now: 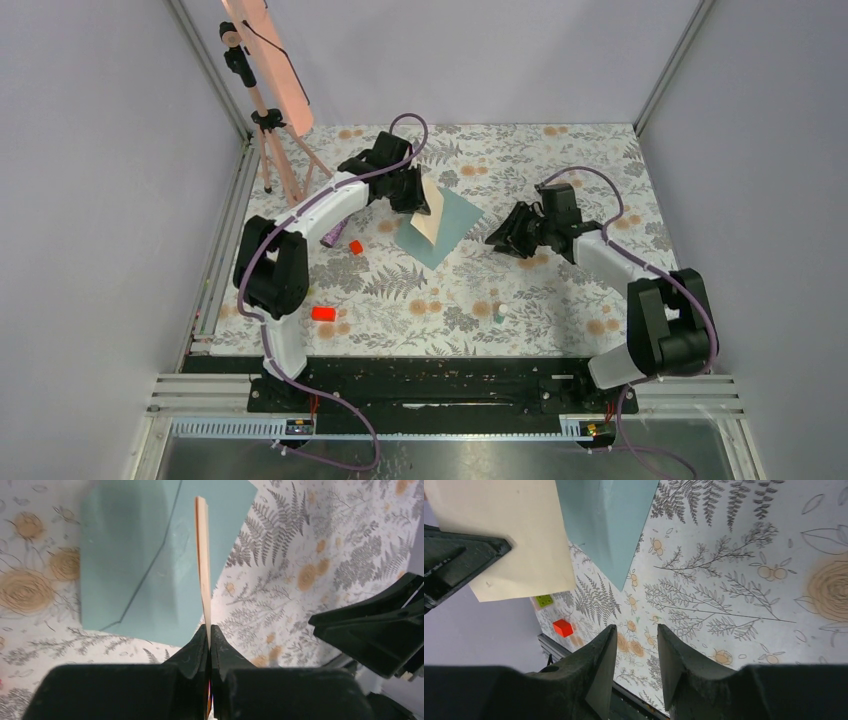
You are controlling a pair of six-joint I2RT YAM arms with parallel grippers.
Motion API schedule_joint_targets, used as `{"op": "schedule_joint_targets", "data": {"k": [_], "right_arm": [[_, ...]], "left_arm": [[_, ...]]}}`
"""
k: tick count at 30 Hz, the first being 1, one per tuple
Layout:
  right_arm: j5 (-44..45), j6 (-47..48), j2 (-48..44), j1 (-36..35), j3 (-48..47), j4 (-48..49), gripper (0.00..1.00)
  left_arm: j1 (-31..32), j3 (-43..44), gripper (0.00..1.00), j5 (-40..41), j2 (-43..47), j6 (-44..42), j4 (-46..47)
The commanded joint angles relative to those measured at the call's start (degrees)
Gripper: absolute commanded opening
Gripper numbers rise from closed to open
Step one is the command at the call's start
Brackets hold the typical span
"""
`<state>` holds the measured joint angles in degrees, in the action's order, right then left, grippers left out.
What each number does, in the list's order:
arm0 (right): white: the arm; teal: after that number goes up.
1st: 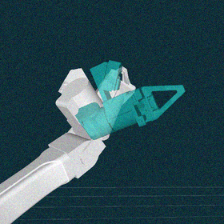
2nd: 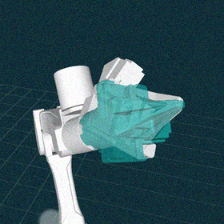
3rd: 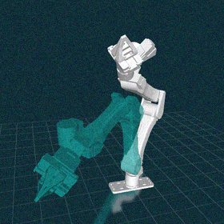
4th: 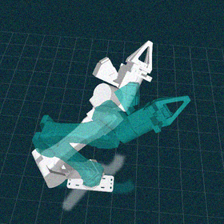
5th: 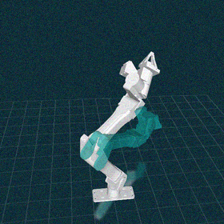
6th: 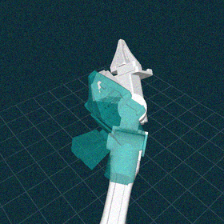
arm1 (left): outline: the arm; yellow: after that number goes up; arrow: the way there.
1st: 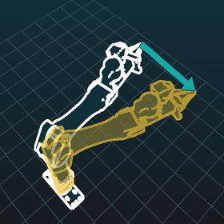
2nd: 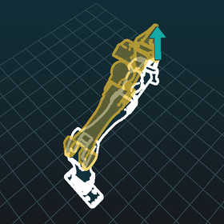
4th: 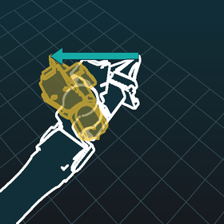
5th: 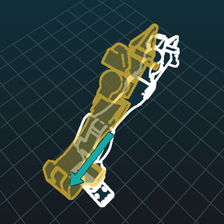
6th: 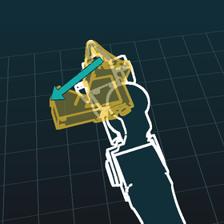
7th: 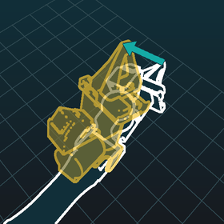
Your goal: Place the letter into the envelope and seal it
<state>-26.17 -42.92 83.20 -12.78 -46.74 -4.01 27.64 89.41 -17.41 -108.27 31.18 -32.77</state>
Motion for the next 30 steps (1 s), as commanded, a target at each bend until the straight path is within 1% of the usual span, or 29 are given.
{"op": "schedule_joint_targets", "data": {"k": [1,4,7,9,12,14,18,20,25,27,30], "right_arm": [[2.5,-2.1,4.0,-3.0,-5.9,-0.6,0.43],[2.4,-2.7,6.1,-3.5,-8.1,-0.6,0.43],[1.8,-3.4,7.9,-3.7,-9.8,-0.5,0.44],[1.1,-4.1,9.4,-4.0,-10.9,-0.2,0.43],[0.5,-4.3,10.9,-4.6,-12.4,-0.2,0.43],[0.2,-4.3,11.7,-4.9,-12.7,-0.2,0.43],[0.2,-4.2,11.7,-5.0,-12.0,-0.2,0.43],[0.2,-4.1,11.6,-5.0,-11.3,-0.1,0.44],[0.5,-3.8,11.2,-5.0,-9.6,-0.2,0.44],[0.9,-3.7,11.0,-5.0,-9.0,-0.2,0.44],[2.1,-3.6,10.9,-4.9,-8.1,-1.0,0.45]], "left_arm": [[0.1,2.3,0.0,4.8,-2.1,-4.1,4.8],[0.0,5.3,0.0,0.5,-5.3,-5.8,5.0],[-0.2,7.4,0.0,1.2,-8.6,-7.8,3.4],[-0.7,7.8,0.0,3.5,-9.9,-8.9,2.1],[-1.5,6.5,0.0,6.4,-11.1,-9.7,2.9],[-1.6,7.4,0.0,10.2,-13.3,-10.0,1.4],[-1.8,7.7,0.0,14.8,-15.3,-10.4,-1.2],[-1.7,6.9,0.0,15.5,-15.3,-10.1,-1.5],[-1.2,6.0,0.0,14.5,-15.8,-8.3,-5.1],[-0.8,4.7,0.0,13.5,-15.2,-6.0,-5.7],[0.1,2.3,0.0,9.2,-14.4,-1.1,-5.7]]}}
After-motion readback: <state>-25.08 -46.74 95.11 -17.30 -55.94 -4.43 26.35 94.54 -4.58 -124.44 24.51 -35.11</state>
